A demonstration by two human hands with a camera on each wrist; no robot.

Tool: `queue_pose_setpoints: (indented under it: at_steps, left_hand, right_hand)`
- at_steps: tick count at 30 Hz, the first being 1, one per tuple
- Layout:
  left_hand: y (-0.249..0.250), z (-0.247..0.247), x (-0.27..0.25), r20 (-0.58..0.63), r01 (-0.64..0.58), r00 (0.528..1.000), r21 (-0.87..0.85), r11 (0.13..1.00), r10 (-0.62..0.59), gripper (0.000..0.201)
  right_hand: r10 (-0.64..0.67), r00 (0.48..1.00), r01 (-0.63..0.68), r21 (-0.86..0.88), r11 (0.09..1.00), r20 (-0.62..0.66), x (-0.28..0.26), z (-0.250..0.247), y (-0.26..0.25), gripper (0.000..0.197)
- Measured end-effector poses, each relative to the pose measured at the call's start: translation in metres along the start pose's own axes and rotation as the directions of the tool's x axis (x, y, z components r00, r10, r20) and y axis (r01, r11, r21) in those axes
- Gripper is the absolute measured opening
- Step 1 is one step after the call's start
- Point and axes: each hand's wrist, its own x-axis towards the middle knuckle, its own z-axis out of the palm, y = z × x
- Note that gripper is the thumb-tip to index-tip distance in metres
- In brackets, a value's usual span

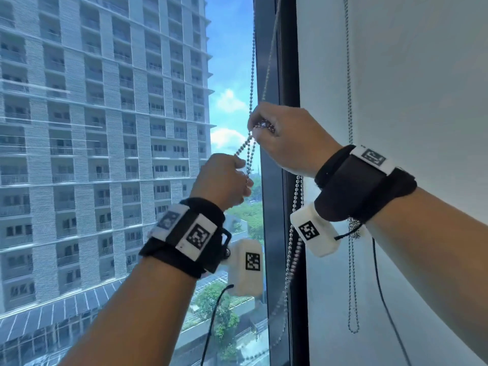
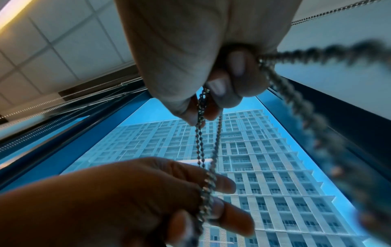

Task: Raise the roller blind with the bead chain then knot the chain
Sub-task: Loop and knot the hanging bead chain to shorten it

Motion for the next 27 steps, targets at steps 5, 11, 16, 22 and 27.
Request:
queue_pose_setpoints:
  at_steps: [5,11,16,22,27]
  left_hand:
    - [0.009,-0.027,-0.003,0.238,0.051,0.971,-0.109,0.993,-0.024,0.016]
    - [0.007,-0.005,-0.012,0.294,0.091,0.955,-0.440,0.894,0.048,0.026]
    - [0.000,0.015,-0.019,0.178,-0.023,0.977,-0.460,0.887,0.117,0.018]
    - [-0.006,0.024,-0.027,0.004,-0.171,0.983,-0.376,0.911,0.186,0.010]
    - [-0.008,0.031,-0.032,-0.126,-0.317,0.946,-0.152,0.936,0.300,0.018]
  right_hand:
    - [0.108,0.993,-0.100,0.132,0.986,-0.054,-0.020,0.000,0.016,0.007]
    - [0.352,0.930,-0.210,0.643,0.737,-0.101,-0.054,0.021,0.011,0.011]
    - [0.319,0.937,-0.172,0.609,0.774,-0.141,-0.067,0.040,0.020,0.015]
    - [0.343,0.925,-0.350,0.714,0.606,0.163,-0.068,0.021,0.016,0.026]
    - [0.352,0.928,-0.322,0.728,0.605,0.118,-0.071,0.026,0.005,0.012]
